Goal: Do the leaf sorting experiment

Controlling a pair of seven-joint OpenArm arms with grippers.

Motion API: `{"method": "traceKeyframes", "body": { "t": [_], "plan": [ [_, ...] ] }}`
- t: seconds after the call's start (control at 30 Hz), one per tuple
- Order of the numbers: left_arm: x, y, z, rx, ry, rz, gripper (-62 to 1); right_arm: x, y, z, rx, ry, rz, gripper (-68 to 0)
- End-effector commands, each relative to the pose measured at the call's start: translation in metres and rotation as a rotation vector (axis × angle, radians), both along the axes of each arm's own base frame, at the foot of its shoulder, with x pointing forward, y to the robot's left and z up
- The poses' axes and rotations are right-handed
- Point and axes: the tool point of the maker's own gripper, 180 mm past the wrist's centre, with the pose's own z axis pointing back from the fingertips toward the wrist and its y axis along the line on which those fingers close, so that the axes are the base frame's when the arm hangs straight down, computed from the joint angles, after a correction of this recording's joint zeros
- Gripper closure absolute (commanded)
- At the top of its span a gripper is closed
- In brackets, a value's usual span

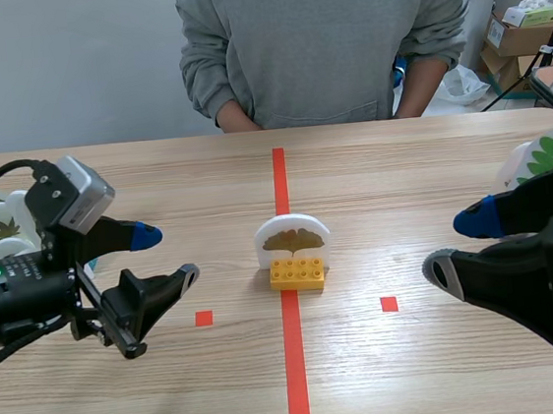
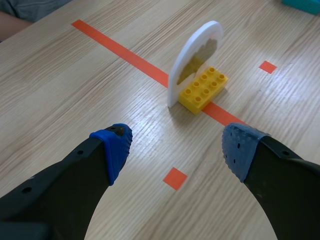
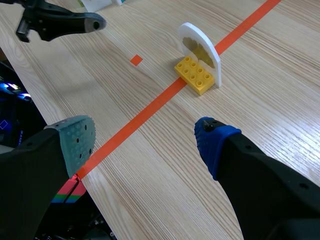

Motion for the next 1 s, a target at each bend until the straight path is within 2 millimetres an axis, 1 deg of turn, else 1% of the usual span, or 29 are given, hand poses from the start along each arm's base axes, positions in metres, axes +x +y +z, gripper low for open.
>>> {"method": "traceKeyframes", "body": {
  "t": [0.0, 0.17, 0.4, 0.6, 0.73, 0.97],
  "plan": [
    [0.01, -0.009, 0.011, -0.037, -0.035, -0.006, -40.7, 0.004, -0.001, 0.007, 0.006, -0.027, 0.008, -41.1],
    [0.029, -0.024, -0.002, -0.032, -0.021, -0.018, -40.7, 0.004, -0.001, 0.007, 0.006, -0.027, 0.008, -41.1],
    [0.041, -0.06, -0.025, 0.023, -0.025, -0.096, -40.7, 0.004, -0.001, 0.007, 0.005, -0.026, 0.008, -41.1],
    [0.052, -0.084, -0.035, 0.032, -0.027, -0.12, -40.7, 0.004, -0.001, 0.007, 0.005, -0.026, 0.008, -41.1],
    [0.062, -0.094, -0.04, 0.032, -0.028, -0.107, -40.7, 0.004, -0.001, 0.007, 0.005, -0.026, 0.008, -41.1],
    [0.066, -0.114, -0.047, 0.033, -0.03, -0.114, -40.7, 0.004, -0.001, 0.007, 0.006, -0.026, 0.008, -41.1]
  ]
}}
